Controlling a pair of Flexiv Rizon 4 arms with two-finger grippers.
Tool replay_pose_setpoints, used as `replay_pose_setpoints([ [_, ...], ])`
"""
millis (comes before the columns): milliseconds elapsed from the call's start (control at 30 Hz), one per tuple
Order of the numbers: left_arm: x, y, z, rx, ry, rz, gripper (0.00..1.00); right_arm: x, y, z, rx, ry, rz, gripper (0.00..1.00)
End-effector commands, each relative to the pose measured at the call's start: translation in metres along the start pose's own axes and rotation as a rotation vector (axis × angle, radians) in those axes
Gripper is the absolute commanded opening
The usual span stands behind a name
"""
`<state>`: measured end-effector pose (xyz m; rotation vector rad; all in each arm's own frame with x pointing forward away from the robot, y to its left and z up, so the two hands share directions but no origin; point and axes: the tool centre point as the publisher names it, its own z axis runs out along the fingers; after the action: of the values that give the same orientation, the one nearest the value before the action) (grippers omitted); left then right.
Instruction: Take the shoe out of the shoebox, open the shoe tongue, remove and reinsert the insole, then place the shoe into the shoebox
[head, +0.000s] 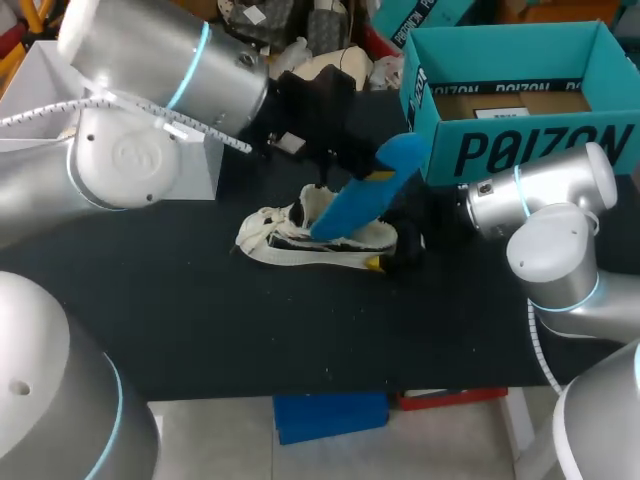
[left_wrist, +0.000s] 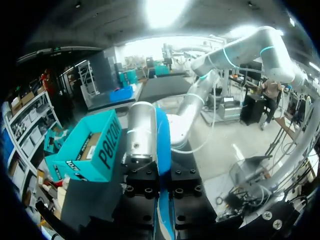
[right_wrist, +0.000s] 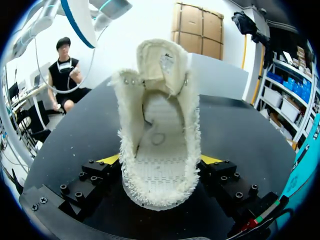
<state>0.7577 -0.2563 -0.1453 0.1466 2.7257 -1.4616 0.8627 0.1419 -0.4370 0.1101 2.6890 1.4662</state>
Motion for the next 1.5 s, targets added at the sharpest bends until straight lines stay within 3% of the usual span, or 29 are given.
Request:
replay_pose_setpoints([
  [33,-0.001,0.007,-0.047,0.11,0.082,-0.085,0.0,0.001,-0.003,0.003,0.002,-0.001,0.002,0.0],
  [500,-0.001,0.007,-0.047,0.11,0.082,-0.085,0.0,0.001,-0.003,0.003,0.002,-0.001,0.002,0.0],
  [533,0.001,0.004,-0.05,0.186,0.099,-0.169,0.0,0.001,-0.003,0.003,0.002,-0.001,0.002,0.0],
  [600,0.003,0.0,-0.053,0.219,0.101,-0.204,0.0,0.001,-0.003,0.003,0.002,-0.001,0.002,0.0],
  [700,0.008,-0.014,-0.06,0.281,0.126,-0.256,0.0,0.001,-0.003,0.003,0.002,-0.001,0.002,0.0],
  [1033,0.027,-0.061,-0.096,0.317,0.241,-0.334,0.0,0.001,-0.003,0.003,0.002,-0.001,0.002,0.0],
  [1500,0.059,-0.127,-0.134,0.424,0.267,-0.443,0.0,0.001,-0.003,0.003,0.002,-0.001,0.002,0.0],
])
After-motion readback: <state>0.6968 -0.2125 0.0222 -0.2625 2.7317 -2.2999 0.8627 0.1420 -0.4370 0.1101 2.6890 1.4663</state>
